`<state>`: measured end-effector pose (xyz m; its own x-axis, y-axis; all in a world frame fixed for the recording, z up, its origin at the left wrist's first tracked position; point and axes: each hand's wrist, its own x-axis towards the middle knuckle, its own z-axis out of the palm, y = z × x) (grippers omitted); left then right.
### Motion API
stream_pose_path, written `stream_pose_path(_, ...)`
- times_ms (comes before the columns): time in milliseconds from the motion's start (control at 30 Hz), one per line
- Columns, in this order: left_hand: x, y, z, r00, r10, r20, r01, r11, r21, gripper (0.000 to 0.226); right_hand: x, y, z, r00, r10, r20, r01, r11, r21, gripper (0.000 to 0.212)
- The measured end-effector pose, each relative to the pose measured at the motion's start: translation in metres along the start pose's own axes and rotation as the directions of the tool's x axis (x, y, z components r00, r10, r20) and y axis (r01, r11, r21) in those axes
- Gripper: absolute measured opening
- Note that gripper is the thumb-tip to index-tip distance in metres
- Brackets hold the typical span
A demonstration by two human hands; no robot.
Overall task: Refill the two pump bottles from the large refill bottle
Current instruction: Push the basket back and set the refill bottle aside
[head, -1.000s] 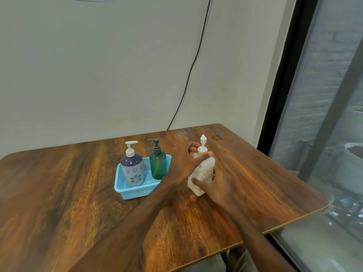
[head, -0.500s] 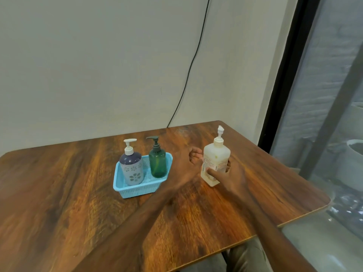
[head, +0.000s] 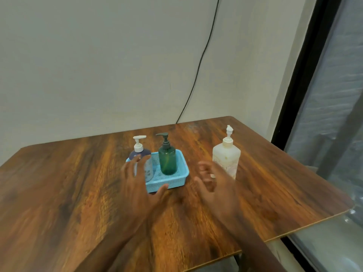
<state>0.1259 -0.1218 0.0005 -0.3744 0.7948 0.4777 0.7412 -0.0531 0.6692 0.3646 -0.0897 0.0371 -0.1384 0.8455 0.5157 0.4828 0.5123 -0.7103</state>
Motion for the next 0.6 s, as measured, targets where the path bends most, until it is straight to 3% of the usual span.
stream_pose_path(67, -0.002, -0.025, -0.019, 0.99, -0.095, 0.104, 0.08, 0.986, 0.145, 0.091, 0.013, 0.004, 0.032, 0.972, 0.005, 0.236, 0.007, 0.999, -0.048, 0.053)
stream_pose_path(167, -0.002, -0.045, -0.035, 0.968, -0.169, 0.186, 0.122, 0.962, 0.243, 0.068, 0.032, 0.019, 0.072, 0.91, 0.103, 0.403, -0.046, 0.988, -0.149, 0.058)
stream_pose_path(233, 0.006, -0.052, -0.037, 0.977, -0.1, 0.189, 0.068, 0.984, 0.168, 0.039, 0.038, 0.021, 0.079, 0.899, 0.123, 0.42, -0.075, 0.989, -0.13, 0.042)
stream_pose_path(300, 0.013, -0.055, -0.036, 0.981, -0.073, 0.181, 0.048, 0.989, 0.14, 0.026, 0.041, 0.025, 0.081, 0.909, 0.12, 0.4, -0.086, 0.991, -0.101, 0.029)
stream_pose_path(600, 0.063, -0.063, -0.023, 0.986, -0.061, 0.156, 0.042, 0.992, 0.119, 0.03, 0.091, 0.039, 0.103, 0.926, 0.131, 0.355, -0.12, 0.991, -0.052, 0.024)
